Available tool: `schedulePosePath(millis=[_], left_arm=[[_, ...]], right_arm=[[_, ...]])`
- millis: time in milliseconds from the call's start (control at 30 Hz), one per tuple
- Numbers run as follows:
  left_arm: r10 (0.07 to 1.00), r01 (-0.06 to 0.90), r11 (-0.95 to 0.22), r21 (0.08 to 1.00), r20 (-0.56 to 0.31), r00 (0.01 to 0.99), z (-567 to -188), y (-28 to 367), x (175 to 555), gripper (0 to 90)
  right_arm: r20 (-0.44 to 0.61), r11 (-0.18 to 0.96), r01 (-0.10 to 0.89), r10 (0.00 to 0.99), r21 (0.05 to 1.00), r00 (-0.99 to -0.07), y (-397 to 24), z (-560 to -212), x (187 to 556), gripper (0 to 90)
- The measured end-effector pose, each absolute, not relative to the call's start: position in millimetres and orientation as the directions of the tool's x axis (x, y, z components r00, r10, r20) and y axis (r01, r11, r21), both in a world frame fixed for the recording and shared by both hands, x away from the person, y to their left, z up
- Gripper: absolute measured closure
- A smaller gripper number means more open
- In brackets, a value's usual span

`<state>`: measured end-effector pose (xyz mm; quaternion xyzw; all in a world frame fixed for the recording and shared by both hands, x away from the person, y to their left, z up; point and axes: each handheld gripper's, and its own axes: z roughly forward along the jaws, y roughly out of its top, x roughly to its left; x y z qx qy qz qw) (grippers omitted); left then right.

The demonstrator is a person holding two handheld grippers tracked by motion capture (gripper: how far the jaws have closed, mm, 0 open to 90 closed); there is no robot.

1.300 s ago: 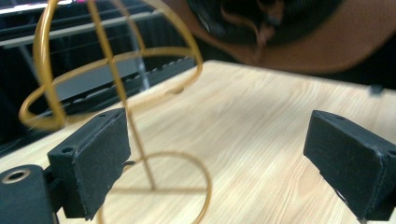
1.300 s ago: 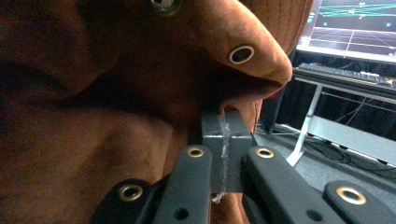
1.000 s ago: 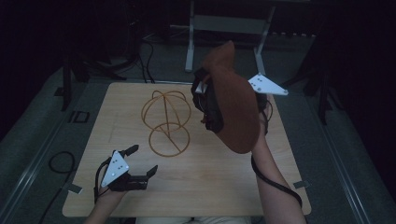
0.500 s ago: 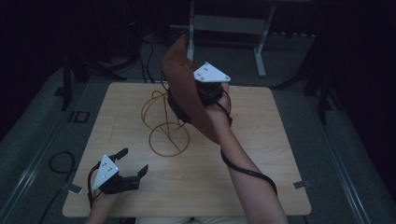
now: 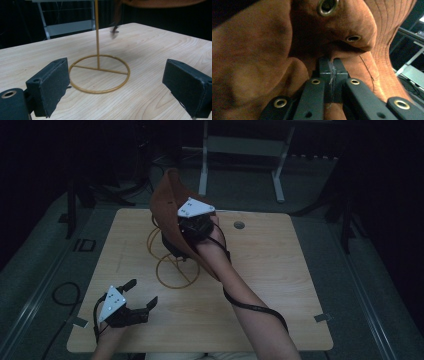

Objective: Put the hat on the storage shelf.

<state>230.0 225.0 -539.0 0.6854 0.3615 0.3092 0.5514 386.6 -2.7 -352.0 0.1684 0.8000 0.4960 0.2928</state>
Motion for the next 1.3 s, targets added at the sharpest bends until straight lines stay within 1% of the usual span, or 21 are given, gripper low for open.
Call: schedulePosePath(millis=[100, 200, 233, 300, 367, 533, 667, 767, 833, 900, 933, 1000, 1033, 1067, 1133, 1167, 1233, 1267, 1300], left_arm=[[0.837, 0.16, -0.125, 0.979, 0.017, 0.546, -540, 226, 231, 7.9], [0.845, 0.159, -0.128, 0.979, 0.024, 0.534, -541, 230, 231, 7.9], [0.847, 0.159, -0.122, 0.98, 0.019, 0.531, -540, 231, 230, 7.9], [0.854, 0.157, -0.11, 0.981, 0.012, 0.521, -540, 234, 230, 7.9], [0.857, 0.159, -0.102, 0.982, 0.006, 0.516, -540, 235, 230, 7.9], [0.856, 0.158, -0.1, 0.982, 0.004, 0.518, -540, 237, 229, 7.9], [0.859, 0.161, -0.092, 0.983, -0.003, 0.512, -541, 238, 229, 7.9], [0.859, 0.161, -0.089, 0.983, -0.007, 0.512, -541, 239, 229, 7.9], [0.859, 0.164, -0.089, 0.983, -0.008, 0.513, -541, 239, 229, 7.9], [0.859, 0.166, -0.087, 0.982, -0.011, 0.512, -541, 239, 230, 7.9], [0.858, 0.165, -0.086, 0.983, -0.011, 0.513, -541, 239, 230, 7.9], [0.858, 0.164, -0.091, 0.982, -0.006, 0.514, -541, 239, 230, 7.9], [0.857, 0.164, -0.092, 0.982, -0.005, 0.515, -541, 238, 230, 7.9], [0.858, 0.164, -0.087, 0.983, -0.01, 0.514, -541, 238, 230, 7.9], [0.859, 0.166, -0.088, 0.982, -0.01, 0.512, -542, 239, 229, 7.9], [0.859, 0.17, -0.088, 0.981, -0.012, 0.512, -542, 239, 230, 7.9], [0.858, 0.17, -0.089, 0.981, -0.011, 0.513, -543, 239, 230, 7.9], [0.857, 0.172, -0.088, 0.981, -0.014, 0.515, -543, 239, 230, 7.9], [0.856, 0.174, -0.088, 0.981, -0.015, 0.517, -543, 238, 230, 7.9]], right_arm=[[-0.3, 0.471, -0.021, 0.526, 0.882, -0.795, 4, -356, 386, 89.1], [-0.293, 0.457, -0.025, 0.525, 0.889, -0.799, 5, -356, 385, 89.7], [-0.304, 0.451, -0.033, 0.543, 0.892, -0.783, 3, -354, 384, 89.7], [-0.281, 0.434, -0.013, 0.56, 0.901, -0.779, 0, -349, 386, 89.9], [-0.302, 0.445, -0.008, 0.593, 0.895, -0.747, -3, -343, 389, 89.9], [-0.29, 0.417, 0.0, 0.633, 0.909, -0.717, -11, -330, 395, 89.9], [-0.317, 0.431, -0.001, 0.66, 0.902, -0.681, -14, -323, 396, 89.9], [-0.286, 0.406, 0.031, 0.696, 0.913, -0.659, -23, -323, 400, 89.9], [-0.222, 0.352, 0.071, 0.722, 0.933, -0.656, -31, -322, 403, 89.9], [-0.226, 0.347, 0.067, 0.731, 0.935, -0.644, -33, -319, 404, 89.9], [-0.247, 0.363, 0.054, 0.729, 0.93, -0.638, -32, -317, 404, 89.9], [-0.251, 0.363, 0.048, 0.728, 0.931, -0.639, -31, -315, 403, 89.9], [-0.269, 0.371, 0.032, 0.726, 0.928, -0.633, -27, -312, 400, 89.9], [-0.26, 0.342, 0.004, 0.722, 0.94, -0.641, -22, -301, 394, 89.9], [-0.261, 0.338, -0.006, 0.715, 0.941, -0.649, -20, -299, 392, 89.8], [-0.289, 0.358, -0.03, 0.698, 0.933, -0.655, -11, -294, 387, 89.9], [-0.3, 0.369, -0.039, 0.685, 0.929, -0.663, -5, -293, 385, 89.8], [-0.343, 0.418, -0.055, 0.654, 0.907, -0.674, 11, -296, 380, 89.8], [-0.343, 0.418, -0.055, 0.654, 0.907, -0.674, 11, -296, 380, 89.8]])
